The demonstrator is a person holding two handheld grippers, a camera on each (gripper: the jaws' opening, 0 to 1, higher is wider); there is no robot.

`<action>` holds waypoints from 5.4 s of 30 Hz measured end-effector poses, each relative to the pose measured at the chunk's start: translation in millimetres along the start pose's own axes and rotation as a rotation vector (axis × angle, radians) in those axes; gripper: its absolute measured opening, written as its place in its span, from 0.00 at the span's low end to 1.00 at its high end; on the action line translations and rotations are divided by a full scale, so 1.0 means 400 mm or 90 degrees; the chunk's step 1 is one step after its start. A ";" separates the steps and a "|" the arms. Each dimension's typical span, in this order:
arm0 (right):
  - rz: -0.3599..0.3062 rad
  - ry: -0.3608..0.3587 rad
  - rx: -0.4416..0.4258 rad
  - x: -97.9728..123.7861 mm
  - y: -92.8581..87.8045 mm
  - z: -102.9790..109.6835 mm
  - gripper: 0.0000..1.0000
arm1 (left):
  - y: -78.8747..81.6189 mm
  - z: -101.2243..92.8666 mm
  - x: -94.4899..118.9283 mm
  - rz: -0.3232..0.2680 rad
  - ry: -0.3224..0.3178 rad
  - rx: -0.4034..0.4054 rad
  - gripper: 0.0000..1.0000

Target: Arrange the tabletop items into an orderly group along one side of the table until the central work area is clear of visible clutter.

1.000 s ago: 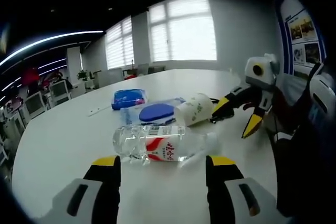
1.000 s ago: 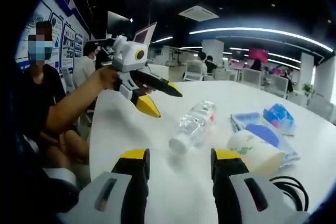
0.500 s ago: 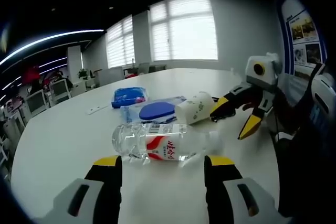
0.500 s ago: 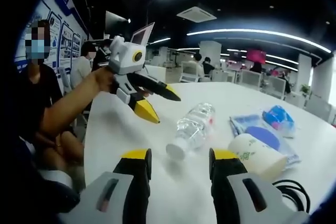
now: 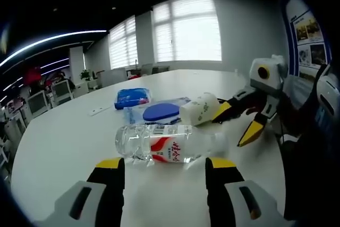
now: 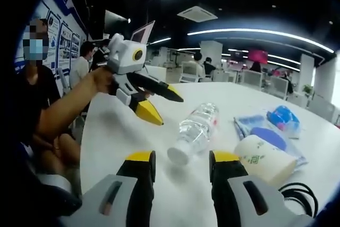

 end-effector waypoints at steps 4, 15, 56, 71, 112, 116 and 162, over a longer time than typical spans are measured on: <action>0.000 -0.006 0.003 -0.009 -0.001 0.000 0.38 | 0.001 0.000 -0.001 0.001 -0.001 -0.002 0.60; 0.004 -0.024 0.007 -0.018 0.014 -0.050 0.36 | -0.002 0.009 -0.011 0.000 0.000 0.000 0.58; 0.015 -0.028 -0.002 -0.057 -0.011 -0.001 0.32 | -0.006 0.102 -0.048 -0.015 -0.032 0.009 0.55; 0.017 -0.027 -0.001 -0.069 -0.018 -0.007 0.30 | -0.011 0.133 -0.077 -0.015 -0.051 0.029 0.55; 0.017 -0.026 -0.017 -0.078 -0.028 -0.005 0.26 | 0.009 0.141 -0.120 -0.094 -0.101 0.148 0.50; 0.017 -0.026 -0.022 -0.078 -0.029 -0.006 0.26 | -0.004 0.146 -0.128 -0.071 -0.096 0.149 0.51; -0.023 -0.039 -0.042 -0.048 0.004 -0.026 0.21 | -0.022 0.122 -0.113 -0.082 -0.156 0.052 0.71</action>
Point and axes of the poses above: the point that each gripper's makers call its tool centre point, and the gripper's own axes: x roughly backward along the fingers, z roughly to its left, y roughly out of its top, the point moved 8 cm from there along x, roughly backward along the fingers, and after that the axes turned 12 degrees about -x, right-handed, at the moved point
